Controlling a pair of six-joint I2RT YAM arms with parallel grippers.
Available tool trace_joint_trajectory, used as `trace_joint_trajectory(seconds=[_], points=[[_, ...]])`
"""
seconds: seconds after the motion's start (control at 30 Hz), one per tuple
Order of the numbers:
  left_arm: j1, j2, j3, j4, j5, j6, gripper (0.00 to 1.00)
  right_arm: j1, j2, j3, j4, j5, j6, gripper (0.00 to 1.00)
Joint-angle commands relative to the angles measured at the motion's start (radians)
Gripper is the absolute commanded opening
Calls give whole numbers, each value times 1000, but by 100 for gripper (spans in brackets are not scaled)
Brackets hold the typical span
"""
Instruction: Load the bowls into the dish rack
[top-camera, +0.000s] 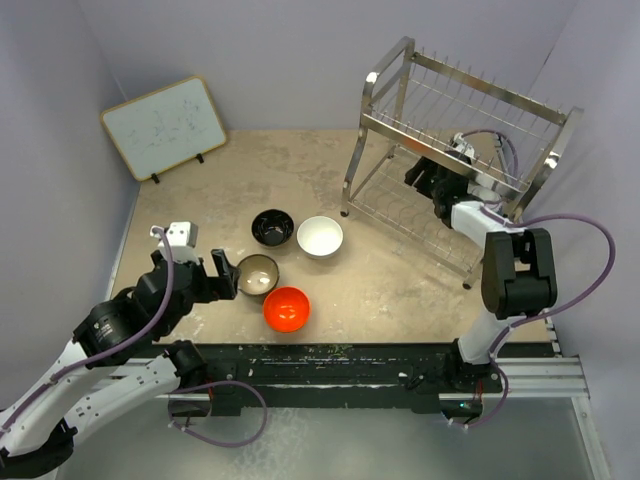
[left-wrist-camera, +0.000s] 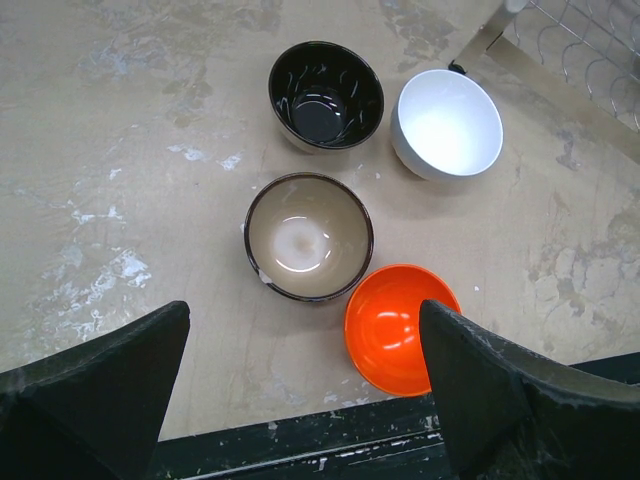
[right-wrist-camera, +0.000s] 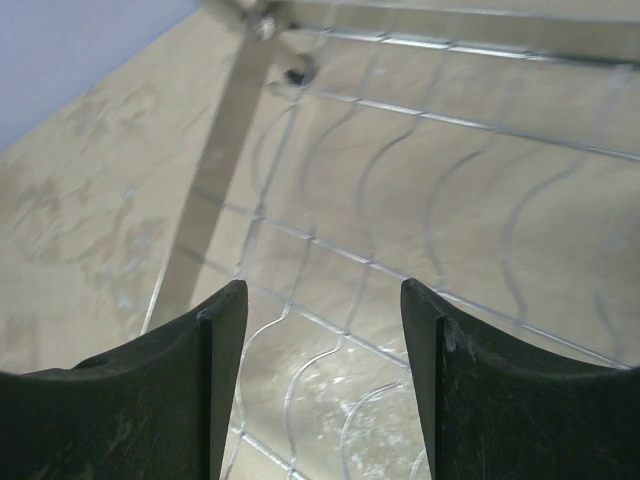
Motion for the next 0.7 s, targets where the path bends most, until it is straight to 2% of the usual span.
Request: trace_joint_trajectory(seconds=[0.0,0.1,0.27,0.67], points=[[1,-16,1,35,-7,9,99,7,-7,1,122,-303,-42,65],[1,-15,1,34,-8,6,99,11,-20,-15,144,-402,-30,65],[1,-24,1,33,-10,4,99,28,-49,-77,136,-476,-2,65],[-1,-60,0,26,-11,-5,99,55,-200,-265,253,-512,60,65]])
